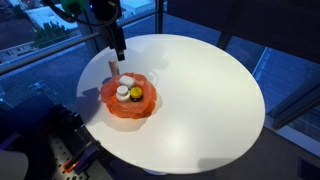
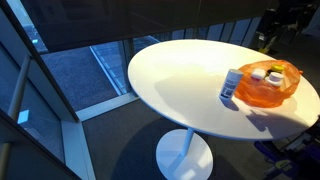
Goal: Remove the orange and white bottle from the plastic and place it on the table
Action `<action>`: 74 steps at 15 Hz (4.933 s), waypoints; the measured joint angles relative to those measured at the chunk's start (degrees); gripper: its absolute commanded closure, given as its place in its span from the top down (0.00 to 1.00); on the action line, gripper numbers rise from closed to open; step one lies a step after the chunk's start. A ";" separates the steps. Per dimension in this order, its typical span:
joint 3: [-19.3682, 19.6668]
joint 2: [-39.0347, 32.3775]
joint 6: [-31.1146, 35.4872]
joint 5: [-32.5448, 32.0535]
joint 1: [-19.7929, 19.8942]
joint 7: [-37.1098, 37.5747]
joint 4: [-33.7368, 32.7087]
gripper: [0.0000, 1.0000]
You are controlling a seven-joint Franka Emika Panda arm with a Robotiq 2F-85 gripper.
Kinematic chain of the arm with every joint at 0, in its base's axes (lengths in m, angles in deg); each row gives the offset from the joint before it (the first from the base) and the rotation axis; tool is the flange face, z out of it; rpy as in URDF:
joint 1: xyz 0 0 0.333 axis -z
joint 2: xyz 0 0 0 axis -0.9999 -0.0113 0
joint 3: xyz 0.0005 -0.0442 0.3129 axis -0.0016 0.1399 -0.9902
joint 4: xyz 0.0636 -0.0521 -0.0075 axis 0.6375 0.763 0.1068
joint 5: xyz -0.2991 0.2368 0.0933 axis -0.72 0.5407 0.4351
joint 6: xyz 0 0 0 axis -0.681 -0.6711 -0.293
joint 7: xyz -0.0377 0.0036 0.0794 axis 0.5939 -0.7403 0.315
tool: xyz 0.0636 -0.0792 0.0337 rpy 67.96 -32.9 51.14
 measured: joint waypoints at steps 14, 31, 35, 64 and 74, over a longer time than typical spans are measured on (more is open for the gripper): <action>5.14 -2.13 0.93 0.00 1.02 -1.46 4.77 1.00; 6.64 -4.65 13.04 -0.01 1.13 -6.79 10.57 1.00; 7.53 -6.32 15.10 -0.10 1.42 -10.57 10.69 1.00; 7.42 -4.47 22.18 -9.77 0.95 -11.01 12.34 0.19; 1.40 4.24 8.57 -9.76 0.99 1.81 5.80 0.19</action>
